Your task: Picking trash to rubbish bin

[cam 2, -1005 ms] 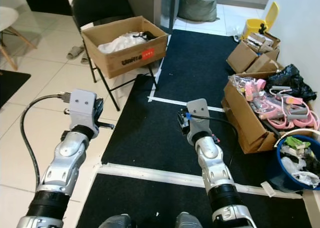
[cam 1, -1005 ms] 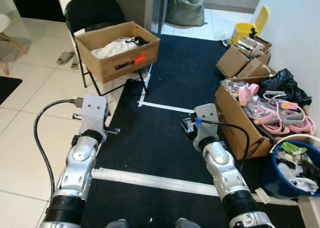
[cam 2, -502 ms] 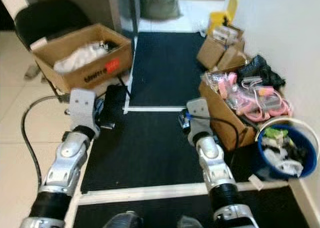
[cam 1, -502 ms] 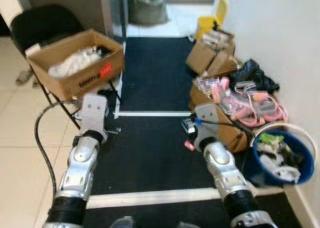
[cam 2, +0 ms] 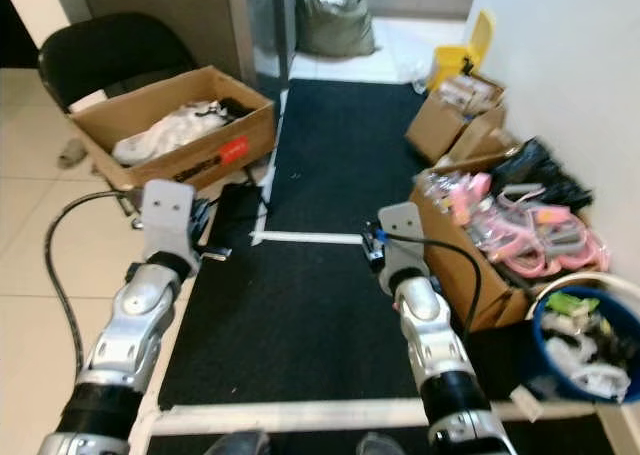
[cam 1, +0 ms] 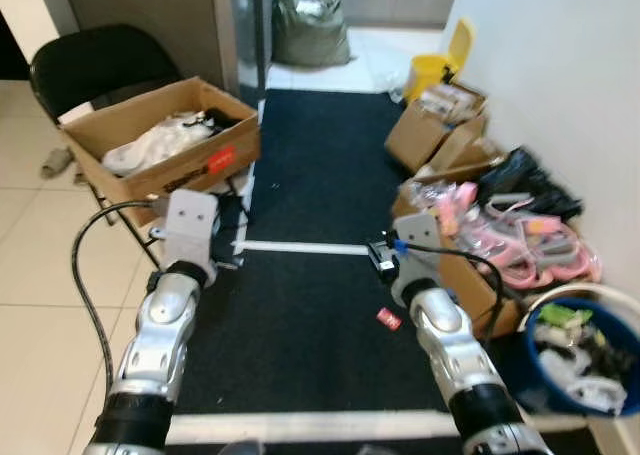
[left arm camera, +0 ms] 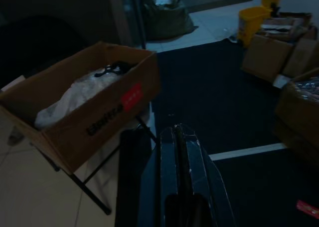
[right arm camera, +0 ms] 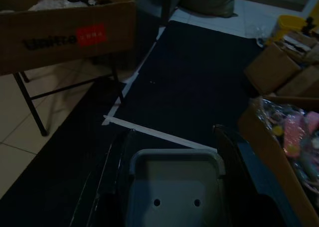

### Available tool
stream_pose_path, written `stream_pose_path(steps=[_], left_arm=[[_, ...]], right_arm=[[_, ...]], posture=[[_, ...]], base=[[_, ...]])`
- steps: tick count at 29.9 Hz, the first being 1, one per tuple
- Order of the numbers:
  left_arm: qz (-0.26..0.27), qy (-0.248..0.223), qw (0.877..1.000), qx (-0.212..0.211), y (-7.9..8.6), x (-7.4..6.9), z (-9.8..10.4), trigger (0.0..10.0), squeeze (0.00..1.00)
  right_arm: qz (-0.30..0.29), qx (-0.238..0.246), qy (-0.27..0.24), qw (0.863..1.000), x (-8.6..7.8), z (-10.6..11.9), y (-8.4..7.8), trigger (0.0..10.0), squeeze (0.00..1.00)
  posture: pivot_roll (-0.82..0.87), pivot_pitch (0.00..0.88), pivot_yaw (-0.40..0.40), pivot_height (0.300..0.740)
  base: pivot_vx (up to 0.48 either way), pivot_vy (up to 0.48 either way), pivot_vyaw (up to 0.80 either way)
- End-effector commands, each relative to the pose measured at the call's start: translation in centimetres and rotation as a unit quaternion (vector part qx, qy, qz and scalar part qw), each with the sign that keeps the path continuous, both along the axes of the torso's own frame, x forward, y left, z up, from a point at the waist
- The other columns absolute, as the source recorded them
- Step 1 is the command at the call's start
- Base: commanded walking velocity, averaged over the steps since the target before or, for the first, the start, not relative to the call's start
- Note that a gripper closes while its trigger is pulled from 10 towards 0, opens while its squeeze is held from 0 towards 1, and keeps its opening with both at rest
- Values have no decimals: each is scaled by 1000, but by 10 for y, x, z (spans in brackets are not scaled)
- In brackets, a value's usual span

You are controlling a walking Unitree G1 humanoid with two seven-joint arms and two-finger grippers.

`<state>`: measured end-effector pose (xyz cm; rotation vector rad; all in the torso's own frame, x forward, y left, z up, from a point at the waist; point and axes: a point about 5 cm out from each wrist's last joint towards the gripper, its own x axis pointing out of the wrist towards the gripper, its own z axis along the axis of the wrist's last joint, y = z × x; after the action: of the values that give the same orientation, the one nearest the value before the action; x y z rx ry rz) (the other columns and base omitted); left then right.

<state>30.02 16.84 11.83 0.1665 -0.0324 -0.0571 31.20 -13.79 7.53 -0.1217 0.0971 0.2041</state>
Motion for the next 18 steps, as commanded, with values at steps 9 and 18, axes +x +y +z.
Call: stream_pose_path(steps=[9,18], left_arm=[[2,11,1000,-1,-1,-1,-4,10000,0],[3,16,1000,-2,-2,-2,-7,10000,0]], right_arm=[[-7,-8,0,1000,0,0,-6,10000,0],[-5,-10,1,1000,0,-1,-6,10000,0]], posture=[[63,28,-2,740],[59,35,-7,740]], base=[[325,0,0],[326,0,0]])
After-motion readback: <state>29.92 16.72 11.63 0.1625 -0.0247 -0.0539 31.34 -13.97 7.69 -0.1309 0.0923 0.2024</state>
